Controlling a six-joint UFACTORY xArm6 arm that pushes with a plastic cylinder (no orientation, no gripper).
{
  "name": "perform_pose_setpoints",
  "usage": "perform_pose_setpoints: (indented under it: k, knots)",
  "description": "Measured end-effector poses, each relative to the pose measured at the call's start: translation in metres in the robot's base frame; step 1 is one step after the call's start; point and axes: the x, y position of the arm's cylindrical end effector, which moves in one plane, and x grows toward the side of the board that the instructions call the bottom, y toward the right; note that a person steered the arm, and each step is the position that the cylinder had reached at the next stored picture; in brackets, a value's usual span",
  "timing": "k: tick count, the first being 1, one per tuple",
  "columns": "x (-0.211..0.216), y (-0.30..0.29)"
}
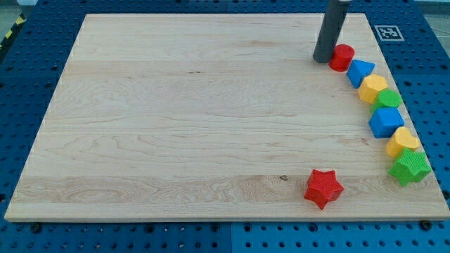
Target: Move the red star to the left side of the blue triangle
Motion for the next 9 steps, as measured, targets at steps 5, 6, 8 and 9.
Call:
perform_pose_setpoints:
  k: [5, 6, 8, 9]
  knots:
    - [-0.002, 0.006]
    - [-0.003, -0.005]
    - [0.043, -0.035]
    - [0.083, -0.034]
